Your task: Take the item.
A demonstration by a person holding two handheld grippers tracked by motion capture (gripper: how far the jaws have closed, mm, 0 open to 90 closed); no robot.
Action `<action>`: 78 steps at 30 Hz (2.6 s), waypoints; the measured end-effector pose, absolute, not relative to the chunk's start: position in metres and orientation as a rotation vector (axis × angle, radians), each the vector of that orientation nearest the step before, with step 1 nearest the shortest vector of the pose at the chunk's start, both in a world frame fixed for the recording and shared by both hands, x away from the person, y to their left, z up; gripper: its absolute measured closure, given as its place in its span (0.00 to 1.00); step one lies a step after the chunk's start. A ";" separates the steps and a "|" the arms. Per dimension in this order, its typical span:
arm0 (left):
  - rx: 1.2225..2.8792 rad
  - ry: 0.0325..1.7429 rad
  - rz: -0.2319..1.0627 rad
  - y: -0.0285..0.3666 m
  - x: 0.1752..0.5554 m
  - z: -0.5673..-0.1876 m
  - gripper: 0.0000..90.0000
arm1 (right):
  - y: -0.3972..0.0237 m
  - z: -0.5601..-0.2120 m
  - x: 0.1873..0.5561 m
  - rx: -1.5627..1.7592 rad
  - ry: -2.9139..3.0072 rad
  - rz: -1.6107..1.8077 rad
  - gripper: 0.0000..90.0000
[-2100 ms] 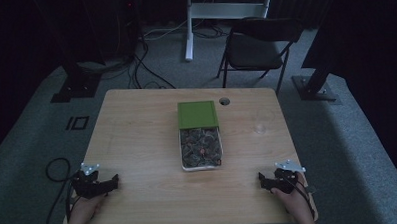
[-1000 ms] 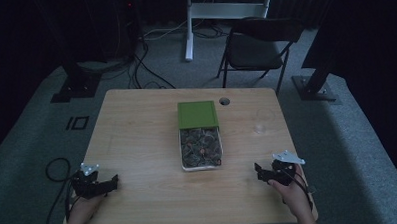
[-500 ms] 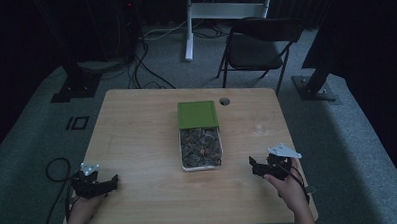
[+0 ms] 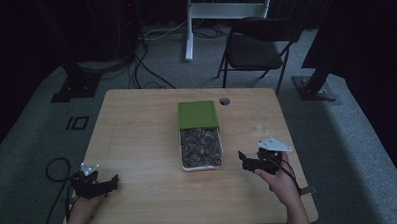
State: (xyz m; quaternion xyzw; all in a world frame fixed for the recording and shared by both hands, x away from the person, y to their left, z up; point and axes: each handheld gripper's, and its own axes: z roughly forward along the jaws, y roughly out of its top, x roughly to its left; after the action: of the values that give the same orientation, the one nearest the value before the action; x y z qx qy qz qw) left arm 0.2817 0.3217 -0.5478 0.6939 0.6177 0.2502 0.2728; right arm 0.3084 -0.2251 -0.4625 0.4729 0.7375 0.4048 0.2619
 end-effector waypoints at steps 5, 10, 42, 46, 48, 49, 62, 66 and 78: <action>1.868 1.663 0.673 0.322 0.282 -0.548 0.01 | -0.212 -0.454 0.312 1.241 2.012 1.129 0.15; 1.868 1.663 0.673 0.322 0.282 -0.548 0.01 | -0.199 -0.448 0.315 1.205 2.033 1.149 0.15; 1.865 1.663 0.673 0.322 0.282 -0.548 0.01 | -0.132 -0.442 0.323 1.063 2.143 1.239 0.17; 1.865 1.663 0.673 0.322 0.282 -0.548 0.01 | -0.123 -0.445 0.324 1.046 2.163 1.242 0.17; 1.865 1.663 0.673 0.322 0.282 -0.548 0.01 | -0.122 -0.445 0.324 1.043 2.165 1.243 0.18; 1.865 1.663 0.673 0.322 0.282 -0.548 0.01 | -0.122 -0.445 0.324 1.043 2.165 1.243 0.18; 1.865 1.663 0.673 0.322 0.282 -0.548 0.01 | -0.098 -0.456 0.326 1.026 2.203 1.221 0.35; 1.865 1.663 0.673 0.322 0.282 -0.548 0.01 | -0.095 -0.460 0.328 1.026 2.209 1.218 0.44; 1.866 1.663 0.673 0.322 0.282 -0.548 0.01 | -0.086 -0.474 0.331 1.033 2.241 1.176 0.53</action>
State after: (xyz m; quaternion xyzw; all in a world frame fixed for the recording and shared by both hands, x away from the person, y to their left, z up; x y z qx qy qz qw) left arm 0.2817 0.3216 -0.5478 0.6934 0.6181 0.2501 0.2731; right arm 0.3313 -0.0857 -0.4742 0.3700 0.8029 0.4213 0.2027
